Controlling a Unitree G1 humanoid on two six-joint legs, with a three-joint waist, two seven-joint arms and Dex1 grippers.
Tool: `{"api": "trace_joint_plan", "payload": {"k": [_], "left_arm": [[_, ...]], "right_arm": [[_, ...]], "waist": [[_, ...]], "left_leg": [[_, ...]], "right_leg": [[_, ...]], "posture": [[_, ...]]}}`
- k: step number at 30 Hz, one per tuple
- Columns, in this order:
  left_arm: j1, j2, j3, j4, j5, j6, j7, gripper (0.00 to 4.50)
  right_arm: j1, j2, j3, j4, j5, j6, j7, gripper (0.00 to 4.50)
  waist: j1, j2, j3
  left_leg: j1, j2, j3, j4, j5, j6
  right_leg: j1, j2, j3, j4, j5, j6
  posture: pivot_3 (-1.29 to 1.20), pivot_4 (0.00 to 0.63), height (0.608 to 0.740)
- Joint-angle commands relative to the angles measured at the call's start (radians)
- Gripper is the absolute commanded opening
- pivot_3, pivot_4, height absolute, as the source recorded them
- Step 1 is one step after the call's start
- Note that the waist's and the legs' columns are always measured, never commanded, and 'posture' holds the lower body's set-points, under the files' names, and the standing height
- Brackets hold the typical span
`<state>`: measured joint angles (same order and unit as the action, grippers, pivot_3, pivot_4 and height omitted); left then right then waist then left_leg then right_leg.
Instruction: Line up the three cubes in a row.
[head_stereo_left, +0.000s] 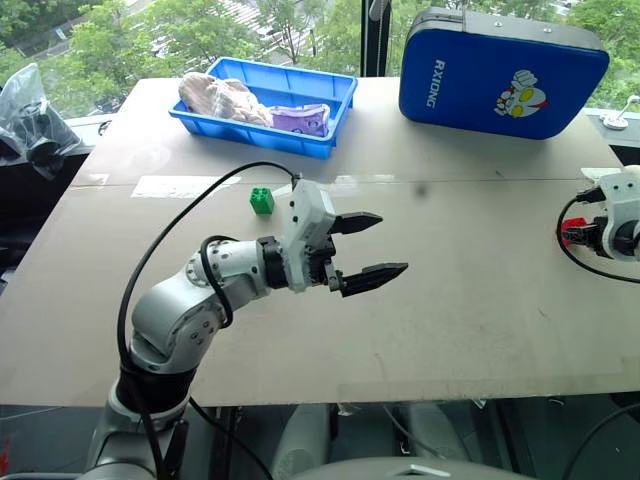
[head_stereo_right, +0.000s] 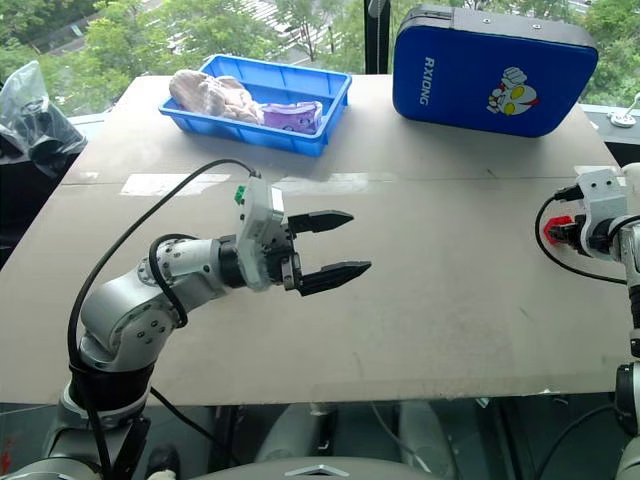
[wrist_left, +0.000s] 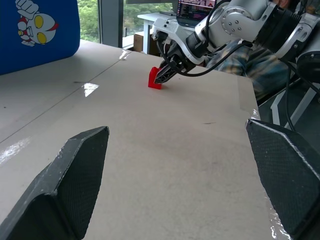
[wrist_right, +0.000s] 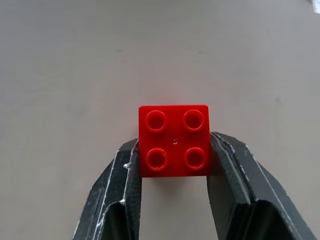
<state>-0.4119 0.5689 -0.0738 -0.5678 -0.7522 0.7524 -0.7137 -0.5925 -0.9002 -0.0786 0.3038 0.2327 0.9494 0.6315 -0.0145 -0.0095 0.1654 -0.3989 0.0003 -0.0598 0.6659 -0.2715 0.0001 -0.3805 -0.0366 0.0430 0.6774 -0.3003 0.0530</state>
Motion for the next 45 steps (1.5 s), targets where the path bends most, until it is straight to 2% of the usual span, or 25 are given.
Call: {"api": "trace_joint_plan", "payload": {"k": [1, 5, 7, 13, 17, 28, 45], "left_arm": [[0.026, 0.029, 0.057, -0.059, -0.04, 0.021, 0.013, 4.5], [0.108, 0.086, 0.123, -0.089, -0.07, 0.03, -0.003, 4.5], [0.155, 0.118, 0.159, -0.1, -0.085, 0.029, -0.018, 4.5], [0.319, 0.215, 0.243, -0.131, -0.091, -0.023, -0.134, 4.5], [0.396, 0.245, 0.291, -0.128, -0.083, -0.068, -0.185, 4.5], [0.555, 0.263, 0.349, -0.105, -0.014, -0.186, -0.257, 4.5], [0.607, 0.252, 0.363, -0.084, -0.002, -0.253, -0.299, 4.5]], "right_arm": [[0.059, -0.03, -0.024, -0.291, 0.123, -0.076, 0.195, 1.29], [0.097, -0.04, 0.042, -0.505, 0.185, -0.142, 0.343, 1.29], [0.085, -0.047, 0.117, -0.542, 0.147, -0.213, 0.393, 1.29], [-0.034, -0.025, 0.36, -0.448, -0.021, -0.408, 0.519, 1.29], [-0.111, 0.03, 0.443, -0.332, -0.098, -0.5, 0.565, 1.29], [-0.197, 0.123, 0.499, -0.226, -0.184, -0.559, 0.653, 1.29], [-0.227, 0.184, 0.499, -0.191, -0.235, -0.545, 0.711, 1.29]], "waist": [[-0.006, 0.0, 0.0], [-0.016, 0.001, 0.0], [-0.016, 0.0, 0.0], [-0.014, 0.0, 0.0], [-0.014, 0.0, 0.0], [-0.01, 0.0, 0.001], [-0.002, 0.001, 0.001]], "left_leg": [[0.0, 0.0, 0.0, 0.0, 0.0, 0.0], [0.0, 0.001, -0.001, 0.0, -0.002, 0.003], [0.001, 0.001, -0.002, 0.0, -0.002, 0.004], [0.001, 0.001, -0.002, 0.002, -0.002, 0.004], [0.001, 0.001, -0.003, 0.001, 0.0, 0.0], [0.001, 0.001, -0.003, 0.0, -0.001, 0.001], [0.001, 0.0, -0.003, 0.0, -0.003, 0.004]], "right_leg": [[0.0, 0.0, 0.0, 0.0, 0.0, 0.0], [0.0, 0.001, 0.0, 0.0, 0.0, 0.0], [0.0, 0.0, -0.001, 0.0, 0.0, 0.0], [0.001, -0.001, -0.001, 0.0, 0.0, 0.0], [0.0, -0.001, -0.002, 0.0, 0.0, 0.0], [0.0, -0.003, -0.002, -0.001, 0.0, 0.0], [0.0, -0.006, -0.002, -0.001, 0.0, 0.0]], "posture": [[0.0, 0.15, 0.74], [0.0, 0.15, 0.74], [0.0, 0.15, 0.74], [0.0, 0.15, 0.74], [0.0, 0.15, 0.74], [0.0, 0.15, 0.74], [0.0, 0.15, 0.74]]}}
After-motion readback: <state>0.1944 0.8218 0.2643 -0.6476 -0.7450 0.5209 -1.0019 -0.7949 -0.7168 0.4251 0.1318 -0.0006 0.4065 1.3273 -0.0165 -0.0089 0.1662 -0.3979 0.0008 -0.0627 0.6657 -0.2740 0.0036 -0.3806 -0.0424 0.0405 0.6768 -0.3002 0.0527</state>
